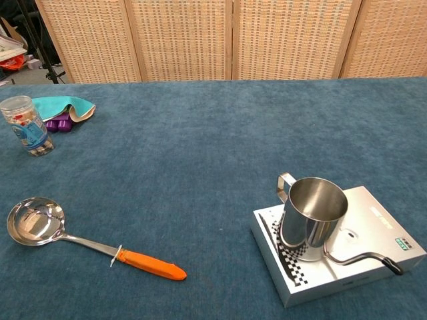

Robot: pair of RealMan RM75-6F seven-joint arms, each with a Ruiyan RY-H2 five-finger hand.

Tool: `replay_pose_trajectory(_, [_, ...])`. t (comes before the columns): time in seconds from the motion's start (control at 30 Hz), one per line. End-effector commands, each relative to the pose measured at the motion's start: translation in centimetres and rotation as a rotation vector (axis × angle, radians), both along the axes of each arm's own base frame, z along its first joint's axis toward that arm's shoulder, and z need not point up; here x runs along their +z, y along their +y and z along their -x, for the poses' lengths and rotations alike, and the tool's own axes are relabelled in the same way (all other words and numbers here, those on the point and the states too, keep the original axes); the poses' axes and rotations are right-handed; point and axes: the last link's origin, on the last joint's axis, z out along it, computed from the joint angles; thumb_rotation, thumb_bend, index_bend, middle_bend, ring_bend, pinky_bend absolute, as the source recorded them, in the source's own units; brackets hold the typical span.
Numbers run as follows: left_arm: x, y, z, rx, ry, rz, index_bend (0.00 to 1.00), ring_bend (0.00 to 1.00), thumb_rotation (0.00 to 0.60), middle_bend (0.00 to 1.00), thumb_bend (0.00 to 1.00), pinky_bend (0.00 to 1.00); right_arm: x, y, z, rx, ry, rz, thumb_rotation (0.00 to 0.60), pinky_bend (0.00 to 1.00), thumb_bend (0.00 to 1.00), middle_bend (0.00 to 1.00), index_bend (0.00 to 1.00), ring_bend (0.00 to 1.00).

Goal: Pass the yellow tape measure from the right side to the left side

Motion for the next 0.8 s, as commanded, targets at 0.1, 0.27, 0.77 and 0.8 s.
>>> replay_pose_trajectory(0.1, [-0.1,-0.1,0.1,0.006,0.006,0.002,0.37,0.13,0.600,0.00,0.15,0.34,0.0,0.0,0.0,0.001,-0.001,-0.001,0.600,0.03,0.14,0.00,0.17,0.00])
replay_pose_trajectory(0.27, [0.1,-0.2,0.3,0.012,0.007,0.000,0.35,0.10,0.600,0.00,0.14,0.31,0.0,0.0,-0.1,0.002,-0.001,-0.001,0.600,0.03,0.14,0.00,0.17,0.00])
replay_pose_trajectory(0.77, [2.3,0.1,-0.5,-0.035,-0.021,-0.066,0.31,0.05,0.600,0.00,0.12,0.25,0.0,0.0,-0.2,0.006,-0.002,0.000,0.600,0.03,0.14,0.00,0.17,0.00])
replay_pose_trajectory(0.8, [2.8,0.1,-0.6,-0.042,-0.015,-0.066,0.31,0.05,0.600,0.00,0.11,0.25,0.0,0.0,-0.2,0.007,-0.001,0.001,0.600,0.03,0.14,0.00,0.17,0.00])
